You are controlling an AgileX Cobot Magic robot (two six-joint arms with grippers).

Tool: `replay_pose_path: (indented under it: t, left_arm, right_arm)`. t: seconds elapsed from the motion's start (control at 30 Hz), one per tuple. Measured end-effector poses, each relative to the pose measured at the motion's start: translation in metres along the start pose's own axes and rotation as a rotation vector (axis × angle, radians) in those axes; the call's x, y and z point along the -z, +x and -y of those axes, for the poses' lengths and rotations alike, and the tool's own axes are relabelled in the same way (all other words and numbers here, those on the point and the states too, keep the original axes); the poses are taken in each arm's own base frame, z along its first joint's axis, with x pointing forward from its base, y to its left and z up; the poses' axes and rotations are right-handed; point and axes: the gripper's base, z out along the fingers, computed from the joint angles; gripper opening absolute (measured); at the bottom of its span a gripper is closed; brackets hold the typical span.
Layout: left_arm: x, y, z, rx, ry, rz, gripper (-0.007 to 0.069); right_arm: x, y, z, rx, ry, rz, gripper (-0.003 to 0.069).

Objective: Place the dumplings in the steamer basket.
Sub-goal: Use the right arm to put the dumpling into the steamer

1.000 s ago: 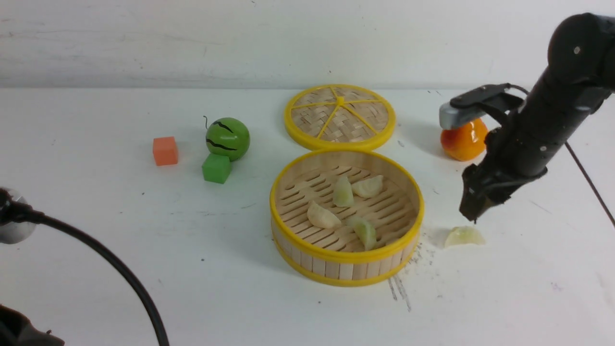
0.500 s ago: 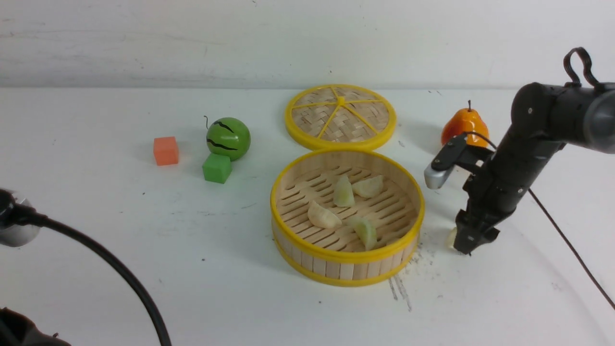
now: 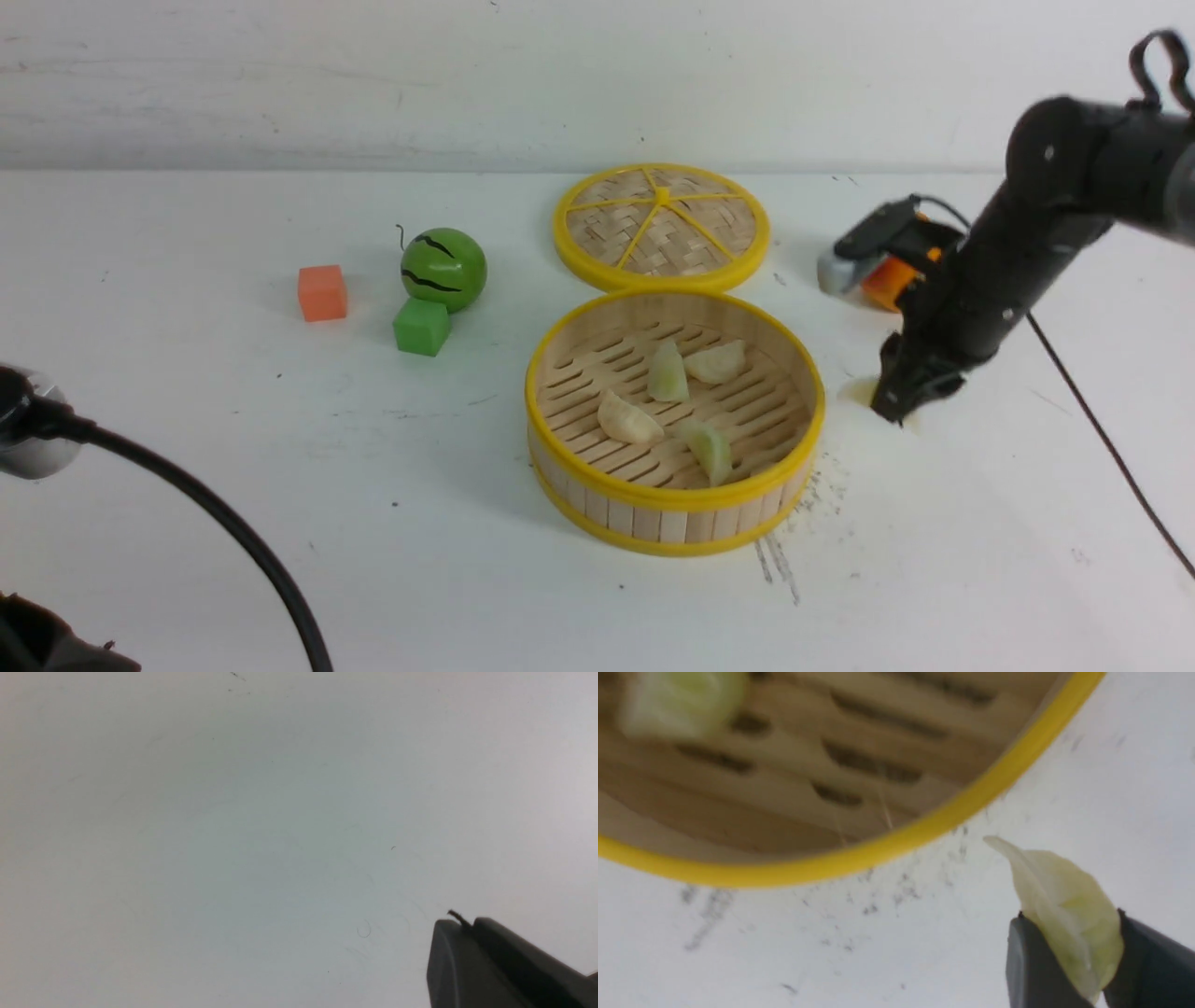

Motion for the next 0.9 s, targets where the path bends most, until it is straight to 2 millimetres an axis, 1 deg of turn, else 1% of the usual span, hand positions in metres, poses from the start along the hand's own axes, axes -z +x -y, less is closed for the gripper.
replay_pose_path:
  t: [0.03,0.07,0.1,0.13,0.2,0.27,0.37,0.43,0.5,0.53,0.57,0.6,0.63,0.67,0.7,0.77,0.83,0.87,0.9]
  left_arm:
    - [0.0,0.0,0.0,0.0,0.0,0.0,0.0028]
    - [0.0,0.0,0.0,0.0,0.001,0.002,0.0029]
    - [0.0,0.0,0.0,0.0,0.001,0.002,0.0029]
    - [-0.001,0.0,0.0,0.0,0.001,0.004,0.0031]
    - [-0.001,0.003,0.0,0.0,0.006,0.016,0.0034]
    - [-0.003,0.011,-0.002,0.0,0.014,0.04,0.0036]
    - [-0.004,0.032,-0.007,0.011,0.028,0.084,0.0039]
    - [-0.002,0.043,-0.01,0.031,0.034,0.106,0.0039]
    - [0.0,0.06,-0.015,0.065,0.042,0.146,0.0039]
    - [0.001,0.07,-0.018,0.089,0.05,0.17,0.0039]
    - [0.001,0.071,-0.018,0.09,0.051,0.174,0.0039]
    - [0.002,0.084,-0.022,0.126,0.066,0.211,0.0039]
    - [0.002,0.085,-0.022,0.126,0.067,0.215,0.0039]
    - [0.003,0.094,-0.024,0.146,0.077,0.244,0.004]
    - [0.003,0.1,-0.026,0.154,0.084,0.267,0.0041]
    - [0.007,0.105,-0.028,0.161,0.095,0.307,0.0043]
    - [0.011,0.11,-0.031,0.164,0.101,0.355,0.0043]
    - [0.013,0.112,-0.031,0.165,0.105,0.374,0.0046]
    - [0.014,0.113,-0.032,0.165,0.107,0.398,0.0046]
  right_arm:
    - [0.008,-0.006,-0.005,-0.01,0.006,0.021,0.0201]
    - [0.023,-0.018,-0.02,-0.028,0.01,0.061,0.0201]
    - [0.023,-0.018,-0.02,-0.028,0.01,0.061,0.0201]
    - [0.032,-0.032,-0.04,-0.044,0.002,0.094,0.0201]
    - [0.027,-0.04,-0.058,-0.041,-0.016,0.101,0.0201]
    - [0.007,-0.047,-0.072,-0.049,-0.036,0.084,0.0201]
    - [-0.023,-0.05,-0.077,-0.089,-0.032,0.051,0.0201]
    - [-0.036,-0.05,-0.075,-0.122,-0.02,0.038,0.0201]
    - [-0.052,-0.048,-0.071,-0.161,0.004,0.014,0.0201]
    - [-0.056,-0.047,-0.07,-0.18,0.013,0.006,0.0201]
    - [-0.056,-0.047,-0.07,-0.18,0.013,0.006,0.0201]
    - [-0.062,-0.045,-0.068,-0.193,0.021,-0.009,0.0201]
    - [-0.063,-0.045,-0.068,-0.195,0.021,-0.009,0.0201]
    - [-0.064,-0.045,-0.068,-0.198,0.02,-0.013,0.0204]
    - [-0.066,-0.044,-0.068,-0.206,0.02,-0.016,0.023]
    - [-0.065,-0.044,-0.068,-0.22,0.018,-0.023,0.0271]
    - [-0.053,-0.046,-0.07,-0.233,0.007,-0.027,0.0347]
    - [-0.048,-0.047,-0.071,-0.236,0.0,-0.022,0.0365]
    - [-0.03,-0.049,-0.075,-0.232,-0.016,-0.001,0.0391]
